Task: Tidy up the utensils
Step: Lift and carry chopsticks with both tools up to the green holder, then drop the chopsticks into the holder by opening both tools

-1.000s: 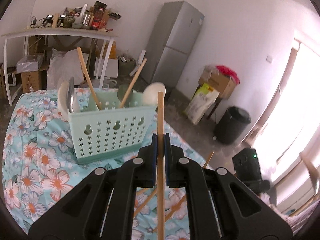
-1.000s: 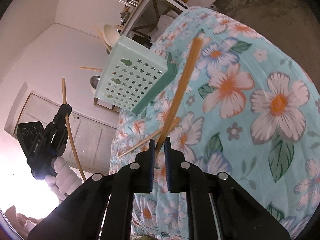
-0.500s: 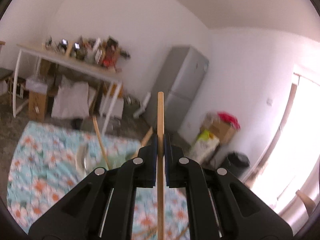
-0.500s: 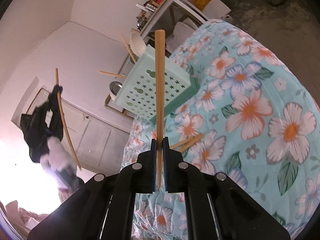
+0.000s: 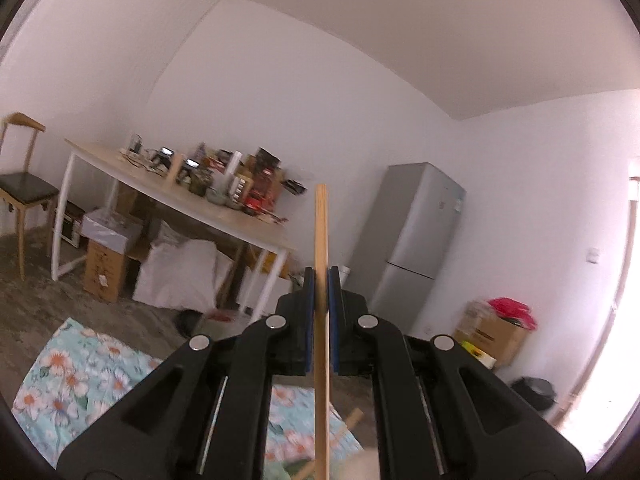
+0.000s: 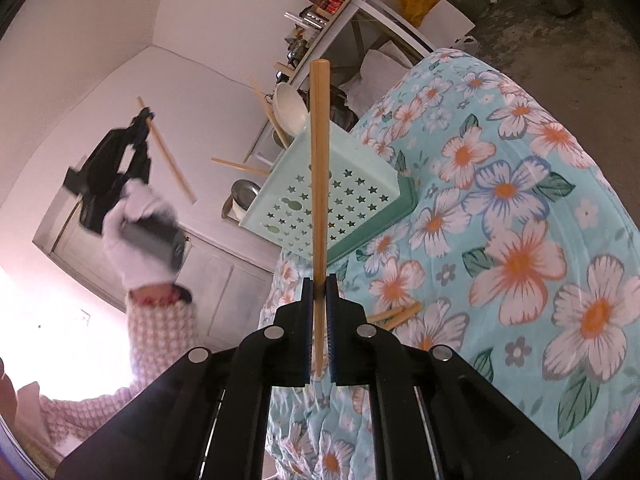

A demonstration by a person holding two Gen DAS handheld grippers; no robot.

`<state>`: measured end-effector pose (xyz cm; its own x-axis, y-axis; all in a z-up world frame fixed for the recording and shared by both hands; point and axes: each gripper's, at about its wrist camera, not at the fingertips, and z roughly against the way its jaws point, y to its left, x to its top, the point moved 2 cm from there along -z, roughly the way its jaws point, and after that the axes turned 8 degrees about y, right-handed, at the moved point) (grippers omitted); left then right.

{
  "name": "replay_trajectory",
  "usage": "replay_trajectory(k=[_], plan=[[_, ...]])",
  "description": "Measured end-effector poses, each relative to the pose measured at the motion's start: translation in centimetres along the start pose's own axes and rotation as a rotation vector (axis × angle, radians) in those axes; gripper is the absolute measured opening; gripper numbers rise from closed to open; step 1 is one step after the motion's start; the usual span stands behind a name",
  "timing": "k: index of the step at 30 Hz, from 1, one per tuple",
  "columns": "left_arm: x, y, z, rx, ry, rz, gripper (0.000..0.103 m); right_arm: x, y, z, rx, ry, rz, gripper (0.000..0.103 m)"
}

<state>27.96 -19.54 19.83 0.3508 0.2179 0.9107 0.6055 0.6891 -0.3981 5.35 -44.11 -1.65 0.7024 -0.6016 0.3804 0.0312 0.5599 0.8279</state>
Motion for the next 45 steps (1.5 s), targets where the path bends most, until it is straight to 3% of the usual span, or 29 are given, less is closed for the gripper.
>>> replay_trajectory(k=[3,8,17,19,22,32,36,40,45], plan=[[-0.7,0.7,-3.6,0.054,0.010,-0.011,0.006,0.4,-0.6,-0.1,-0.002,0.001,-0.010,0.006],[-3.3,1.7,-7.3,0.123,0.099,-0.042,0.006,0.9,-1.5,-0.3,-0.007,0.004,-0.024,0.006],[-5.2,2.6,-6.5,0.148,0.126,-0.060,0.006,0.6,-2.2,-0.4,-0.004,0.007,-0.042,0.006],[-5.2,2.5,-5.3,0.143,0.124,-0.062,0.010,0.6,-2.1,-0.4,-0.003,0.003,-0.040,0.006],[-5.0,2.3,-3.3,0.150,0.115,-0.064,0.032,0.5,-1.4,-0.2,-0.003,-0.004,-0.028,0.006],[-5.8,1.9,6.7,0.135,0.118,-0.093,0.058,0.6,2.5,2.0,-0.005,-0.076,0.049,0.006],[-7.3,2.1,11.0,0.143,0.136,-0.135,0.068,2.1,5.6,3.4,-0.007,-0.131,0.122,0.006],[-9.1,3.2,15.1,0.195,0.142,-0.173,0.079,4.6,9.0,4.5,-0.011,-0.202,0.197,0.006],[-12.3,5.8,18.7,0.255,0.215,-0.150,0.084,8.6,13.2,4.2,-0.040,-0.290,0.288,0.006]])
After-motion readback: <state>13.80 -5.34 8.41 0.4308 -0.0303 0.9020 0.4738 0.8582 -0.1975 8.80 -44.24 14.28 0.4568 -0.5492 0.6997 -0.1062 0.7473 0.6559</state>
